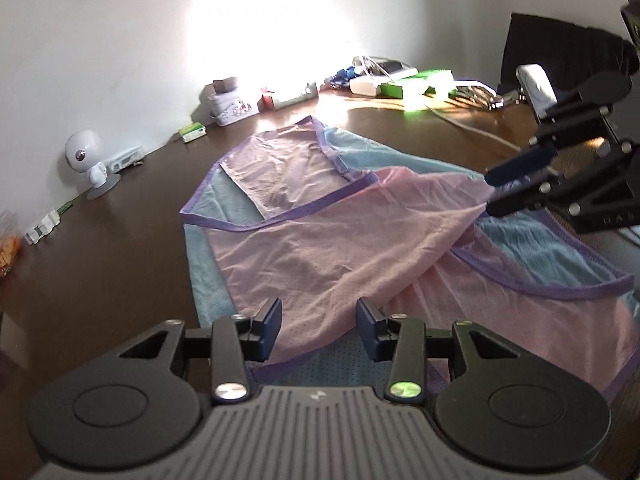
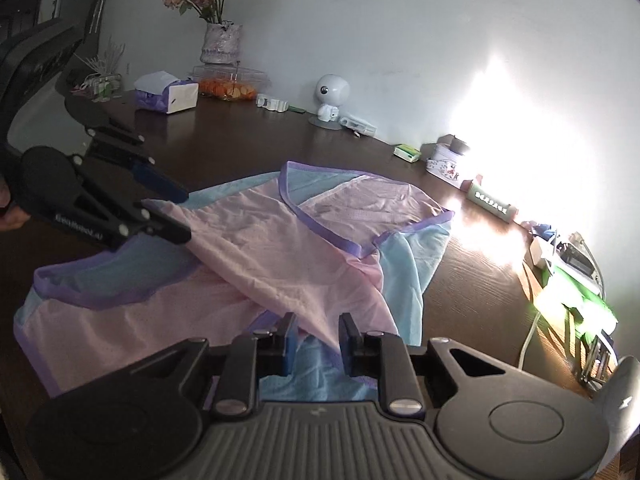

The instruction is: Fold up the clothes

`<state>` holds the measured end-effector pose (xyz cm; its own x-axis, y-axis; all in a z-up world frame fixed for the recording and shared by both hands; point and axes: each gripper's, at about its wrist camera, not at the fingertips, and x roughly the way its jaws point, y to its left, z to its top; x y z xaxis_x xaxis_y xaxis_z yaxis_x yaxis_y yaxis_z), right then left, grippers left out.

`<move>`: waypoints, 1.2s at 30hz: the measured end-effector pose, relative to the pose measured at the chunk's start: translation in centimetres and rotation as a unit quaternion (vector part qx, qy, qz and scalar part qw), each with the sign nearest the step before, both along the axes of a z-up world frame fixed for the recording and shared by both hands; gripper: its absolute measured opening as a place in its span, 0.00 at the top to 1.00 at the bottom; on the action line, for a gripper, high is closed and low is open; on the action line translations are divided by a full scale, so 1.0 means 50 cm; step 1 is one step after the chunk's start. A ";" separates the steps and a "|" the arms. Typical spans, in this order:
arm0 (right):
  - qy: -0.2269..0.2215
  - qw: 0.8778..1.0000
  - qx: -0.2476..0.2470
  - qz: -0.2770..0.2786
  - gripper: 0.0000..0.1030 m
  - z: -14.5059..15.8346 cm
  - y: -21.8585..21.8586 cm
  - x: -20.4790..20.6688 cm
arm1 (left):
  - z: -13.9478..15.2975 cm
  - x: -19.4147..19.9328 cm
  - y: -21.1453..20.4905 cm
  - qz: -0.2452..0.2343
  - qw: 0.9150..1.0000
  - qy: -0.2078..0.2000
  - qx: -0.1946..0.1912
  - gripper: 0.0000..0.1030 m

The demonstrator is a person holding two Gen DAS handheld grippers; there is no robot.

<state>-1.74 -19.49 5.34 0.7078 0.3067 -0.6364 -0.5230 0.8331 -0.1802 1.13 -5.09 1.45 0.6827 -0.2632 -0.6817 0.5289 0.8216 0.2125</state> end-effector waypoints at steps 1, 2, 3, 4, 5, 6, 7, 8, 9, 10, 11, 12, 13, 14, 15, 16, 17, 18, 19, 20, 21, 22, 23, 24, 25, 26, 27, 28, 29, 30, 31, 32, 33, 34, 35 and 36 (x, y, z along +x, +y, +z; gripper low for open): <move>0.011 1.000 0.002 0.000 0.82 -0.007 -0.001 0.007 | -0.008 0.005 -0.002 -0.007 1.000 0.008 0.005 0.62; 0.021 1.000 0.003 0.001 0.82 -0.014 -0.002 0.015 | -0.013 0.009 0.002 -0.012 1.000 0.017 0.000 0.68; 0.032 0.999 0.005 0.001 0.82 -0.021 -0.003 0.022 | -0.015 0.011 0.009 -0.015 1.000 0.025 -0.010 0.70; 0.042 0.999 0.007 0.002 0.81 -0.028 -0.004 0.030 | -0.013 0.015 0.019 -0.018 0.999 0.040 -0.022 0.70; 0.053 0.999 0.008 0.002 0.82 -0.035 -0.005 0.037 | -0.008 0.021 0.030 -0.020 0.997 0.059 -0.035 0.70; 0.061 0.998 0.009 0.009 0.82 -0.038 -0.005 0.040 | 0.003 0.030 0.046 -0.026 0.995 0.082 -0.059 0.62; 0.061 0.998 0.012 0.020 0.82 -0.033 -0.007 0.038 | 0.021 0.042 0.062 -0.027 0.992 0.089 -0.082 0.58; 0.057 0.998 0.017 0.029 0.82 -0.024 -0.011 0.037 | 0.040 0.053 0.077 -0.024 0.991 0.085 -0.101 0.49; 0.052 0.998 0.026 0.034 0.80 -0.011 -0.016 0.041 | 0.056 0.069 0.091 -0.012 0.991 0.069 -0.112 0.40; 0.044 0.998 0.040 0.032 0.78 0.006 -0.023 0.053 | 0.066 0.099 0.100 0.010 0.992 0.055 -0.113 0.37; 0.037 0.998 0.052 0.023 0.75 0.020 -0.029 0.071 | 0.072 0.137 0.106 0.034 0.992 0.046 -0.110 0.35; 0.029 0.998 0.058 0.009 0.74 0.032 -0.032 0.096 | 0.078 0.174 0.113 0.059 0.992 0.037 -0.107 0.35; 0.024 0.998 0.063 -0.011 0.74 0.040 -0.033 0.130 | 0.076 0.217 0.117 0.083 0.991 0.032 -0.102 0.35; 0.022 0.997 0.067 -0.032 0.74 0.043 -0.032 0.167 | 0.067 0.263 0.119 0.106 0.989 0.033 -0.097 0.35; 0.025 0.996 0.072 -0.051 0.74 0.041 -0.029 0.202 | 0.055 0.304 0.119 0.126 0.987 0.034 -0.091 0.35; 0.033 0.994 0.077 -0.066 0.74 0.034 -0.024 0.236 | 0.043 0.343 0.117 0.144 0.985 0.034 -0.083 0.35; 0.041 0.992 0.082 -0.082 0.74 0.027 -0.018 0.269 | 0.031 0.376 0.117 0.158 0.983 0.038 -0.085 0.36; 0.049 0.991 0.084 -0.093 0.74 0.017 -0.009 0.301 | 0.022 0.402 0.120 0.167 0.980 0.046 -0.095 0.36; 0.058 0.990 0.081 -0.100 0.74 0.003 0.003 0.330 | 0.013 0.425 0.126 0.174 0.977 0.057 -0.108 0.37; 0.066 0.989 0.077 -0.106 0.74 -0.009 0.014 0.352 | 0.006 0.439 0.129 0.177 0.975 0.061 -0.117 0.37; 0.072 0.988 0.072 -0.114 0.74 -0.020 0.023 0.369 | 0.001 0.447 0.132 0.178 0.974 0.062 -0.123 0.40; 0.077 0.987 0.069 -0.120 0.74 -0.031 0.030 0.383 | -0.004 0.455 0.134 0.178 0.973 0.062 -0.130 0.45; 0.083 0.986 0.066 -0.126 0.74 -0.041 0.035 0.392 | -0.009 0.459 0.132 0.177 0.974 0.062 -0.129 0.59; 0.088 0.985 0.066 -0.131 0.74 -0.050 0.037 0.400 | -0.015 0.459 0.124 0.171 0.976 0.060 -0.120 0.80; 0.090 0.984 0.067 -0.135 0.75 -0.055 0.035 0.403 | -0.021 0.456 0.116 0.165 0.979 0.052 -0.110 0.91; 0.088 0.984 0.069 -0.140 0.85 -0.056 0.032 0.403 | -0.026 0.452 0.110 0.162 0.981 0.041 -0.101 0.95; 0.085 0.983 0.071 -0.145 0.99 -0.057 0.028 0.403 | -0.028 0.448 0.105 0.160 0.982 0.034 -0.096 0.98; 0.082 0.982 0.079 -0.150 0.98 -0.054 0.021 0.403 | -0.027 0.447 0.104 0.161 0.982 0.033 -0.095 0.98; 0.077 0.980 0.094 -0.157 0.98 -0.045 0.009 0.401 | -0.027 0.448 0.106 0.165 0.981 0.034 -0.096 0.98; 0.068 0.978 0.103 -0.168 0.99 -0.035 -0.005 0.399 | -0.027 0.450 0.109 0.170 0.980 0.033 -0.098 0.98; 0.055 0.976 0.105 -0.183 0.99 -0.026 -0.020 0.398 | -0.027 0.451 0.113 0.173 0.979 0.032 -0.100 0.98; 0.047 0.974 0.106 -0.197 0.99 -0.019 -0.035 0.400 | -0.028 0.452 0.116 0.177 0.979 0.031 -0.101 0.98; 0.042 0.971 0.103 -0.212 0.99 -0.016 -0.050 0.405 | -0.028 0.452 0.119 0.180 0.978 0.030 -0.100 0.98; 0.039 0.969 0.101 -0.223 0.99 -0.014 -0.063 0.410 | -0.027 0.453 0.119 0.183 0.978 0.027 -0.097 0.98; 0.040 0.967 0.098 -0.232 0.99 -0.016 -0.073 0.415 | -0.027 0.453 0.120 0.187 0.978 0.025 -0.093 0.98; 0.042 0.965 0.091 -0.240 0.97 -0.021 -0.081 0.420 | -0.027 0.453 0.119 0.189 0.978 0.023 -0.090 0.98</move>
